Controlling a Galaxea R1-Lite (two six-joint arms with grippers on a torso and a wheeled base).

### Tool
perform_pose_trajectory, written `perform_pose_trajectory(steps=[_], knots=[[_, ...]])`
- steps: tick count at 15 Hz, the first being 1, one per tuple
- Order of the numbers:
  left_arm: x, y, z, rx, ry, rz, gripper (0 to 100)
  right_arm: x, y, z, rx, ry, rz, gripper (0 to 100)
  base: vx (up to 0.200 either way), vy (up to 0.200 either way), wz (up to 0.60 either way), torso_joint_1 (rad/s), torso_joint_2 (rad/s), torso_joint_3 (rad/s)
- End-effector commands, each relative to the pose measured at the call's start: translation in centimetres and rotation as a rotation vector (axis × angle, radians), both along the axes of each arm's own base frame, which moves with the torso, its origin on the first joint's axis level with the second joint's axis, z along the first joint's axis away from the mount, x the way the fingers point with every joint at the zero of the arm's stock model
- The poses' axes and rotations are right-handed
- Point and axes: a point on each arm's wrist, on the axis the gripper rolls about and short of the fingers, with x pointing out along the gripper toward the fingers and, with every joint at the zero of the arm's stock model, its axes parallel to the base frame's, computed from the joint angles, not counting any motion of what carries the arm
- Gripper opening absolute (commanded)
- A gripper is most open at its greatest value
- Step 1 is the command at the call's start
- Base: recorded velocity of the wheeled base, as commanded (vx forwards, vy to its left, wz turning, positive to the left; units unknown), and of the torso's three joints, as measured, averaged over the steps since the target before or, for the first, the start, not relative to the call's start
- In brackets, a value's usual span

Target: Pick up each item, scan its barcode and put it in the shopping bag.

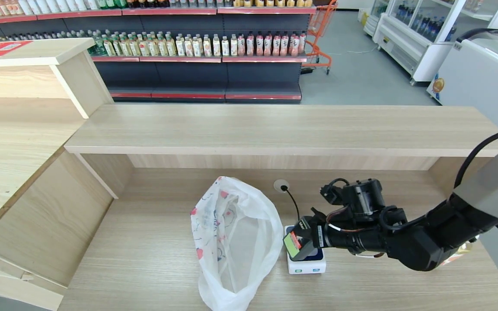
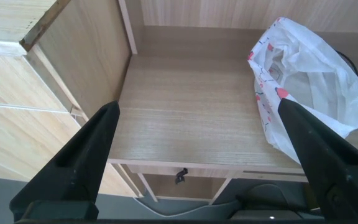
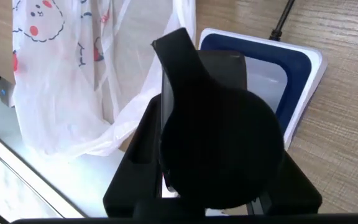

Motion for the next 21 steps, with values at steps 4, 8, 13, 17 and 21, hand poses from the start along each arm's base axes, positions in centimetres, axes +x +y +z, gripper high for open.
perform_pose_trajectory(steps=[4, 8, 13, 17, 21], knots=[[0.0, 0.0, 0.0, 0.0, 0.0, 0.0, 100, 0.1, 0.0, -0.1, -0.002, 0.002, -0.004, 0, 0.0, 0.0, 0.0, 0.0, 0.0, 0.0], [0.0, 0.0, 0.0, 0.0, 0.0, 0.0, 100, -2.9, -1.7, 8.4, 0.12, -0.124, -0.039, 0, 0.0, 0.0, 0.0, 0.0, 0.0, 0.0], [0.0, 0.0, 0.0, 0.0, 0.0, 0.0, 100, -7.9, -7.2, 10.9, -0.281, -0.308, 0.055, 0, 0.0, 0.0, 0.0, 0.0, 0.0, 0.0], [0.0, 0.0, 0.0, 0.002, 0.0, 0.0, 100, -8.8, -7.4, 10.0, -0.298, -0.287, 0.069, 0, 0.0, 0.0, 0.0, 0.0, 0.0, 0.0], [0.0, 0.0, 0.0, 0.002, 0.0, 0.0, 100, -8.4, -6.9, 10.4, -0.213, -0.298, 0.17, 0, 0.0, 0.05, 0.0, -0.001, 0.0, 0.001]])
